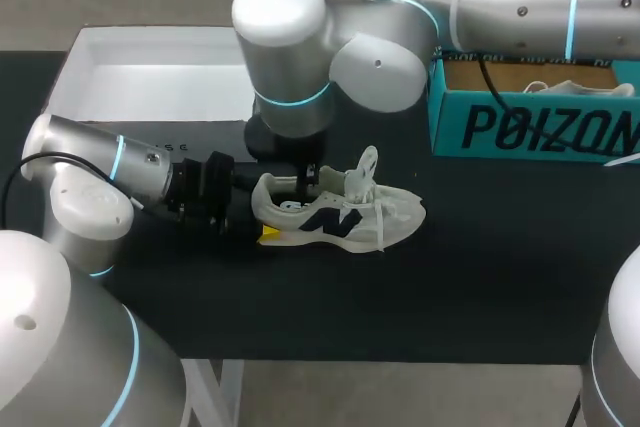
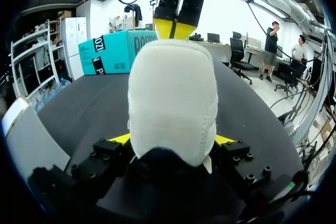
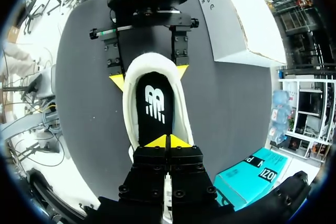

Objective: Take the shoe out of the shoebox, open the shoe tongue, remove and reinsert the insole, then place the shoe into the shoebox

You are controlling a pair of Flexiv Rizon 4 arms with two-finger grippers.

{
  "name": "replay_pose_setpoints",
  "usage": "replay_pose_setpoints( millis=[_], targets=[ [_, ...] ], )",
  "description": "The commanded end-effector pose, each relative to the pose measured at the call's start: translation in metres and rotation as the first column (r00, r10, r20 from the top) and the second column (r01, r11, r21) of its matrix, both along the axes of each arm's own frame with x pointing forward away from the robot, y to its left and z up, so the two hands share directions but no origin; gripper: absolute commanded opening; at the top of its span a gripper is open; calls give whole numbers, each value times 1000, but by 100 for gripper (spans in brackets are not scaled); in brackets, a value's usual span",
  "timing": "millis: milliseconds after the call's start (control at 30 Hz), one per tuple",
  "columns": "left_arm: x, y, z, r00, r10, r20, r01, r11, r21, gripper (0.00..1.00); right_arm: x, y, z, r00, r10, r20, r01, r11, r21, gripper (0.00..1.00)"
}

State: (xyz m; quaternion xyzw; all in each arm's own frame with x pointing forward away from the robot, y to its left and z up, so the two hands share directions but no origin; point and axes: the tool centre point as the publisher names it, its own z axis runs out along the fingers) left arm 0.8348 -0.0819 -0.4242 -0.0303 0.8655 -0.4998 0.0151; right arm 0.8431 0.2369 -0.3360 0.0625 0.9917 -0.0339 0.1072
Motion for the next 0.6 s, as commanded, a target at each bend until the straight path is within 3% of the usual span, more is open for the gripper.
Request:
replay_pose_setpoints(
  millis=[33, 233, 433, 600],
  targets=[
    [0, 0, -1, 1000, 1, 1, -1, 1000, -2, 0, -1, -5, -10, 1000, -2, -14, 2, 1000, -16, 0],
    [0, 0, -1, 1000, 1, 1, -1, 1000, -2, 0, -14, -14, -19, 999, -8, -50, 7, 1000, -22, 0],
    [0, 0, -1, 1000, 1, 1, -1, 1000, -2, 0, -39, -14, -21, 996, 16, -88, -17, 1000, -16, 0],
    [0, 0, -1, 1000, 1, 1, -1, 1000, -2, 0, -31, -11, -29, 994, 19, -103, -22, 999, -25, 0]
  ],
)
